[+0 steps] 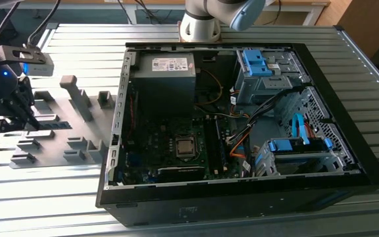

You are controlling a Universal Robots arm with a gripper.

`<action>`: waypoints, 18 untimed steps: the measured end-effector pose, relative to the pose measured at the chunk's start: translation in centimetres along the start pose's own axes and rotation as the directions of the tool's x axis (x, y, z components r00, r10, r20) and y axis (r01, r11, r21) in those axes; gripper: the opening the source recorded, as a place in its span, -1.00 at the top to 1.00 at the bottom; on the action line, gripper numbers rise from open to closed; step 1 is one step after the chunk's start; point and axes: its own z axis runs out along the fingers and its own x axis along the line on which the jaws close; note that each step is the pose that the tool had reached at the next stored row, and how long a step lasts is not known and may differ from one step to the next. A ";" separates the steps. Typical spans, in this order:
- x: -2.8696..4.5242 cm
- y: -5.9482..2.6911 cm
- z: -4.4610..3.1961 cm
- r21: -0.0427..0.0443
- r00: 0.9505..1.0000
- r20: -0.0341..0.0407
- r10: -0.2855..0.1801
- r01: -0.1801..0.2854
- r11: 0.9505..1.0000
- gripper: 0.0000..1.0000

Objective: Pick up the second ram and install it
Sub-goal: 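Pick up the second ram and move it above second insertion slot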

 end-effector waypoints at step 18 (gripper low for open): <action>-0.03 0.02 -1.33 0.000 1.000 0.000 0.000 0.000 1.000 0.72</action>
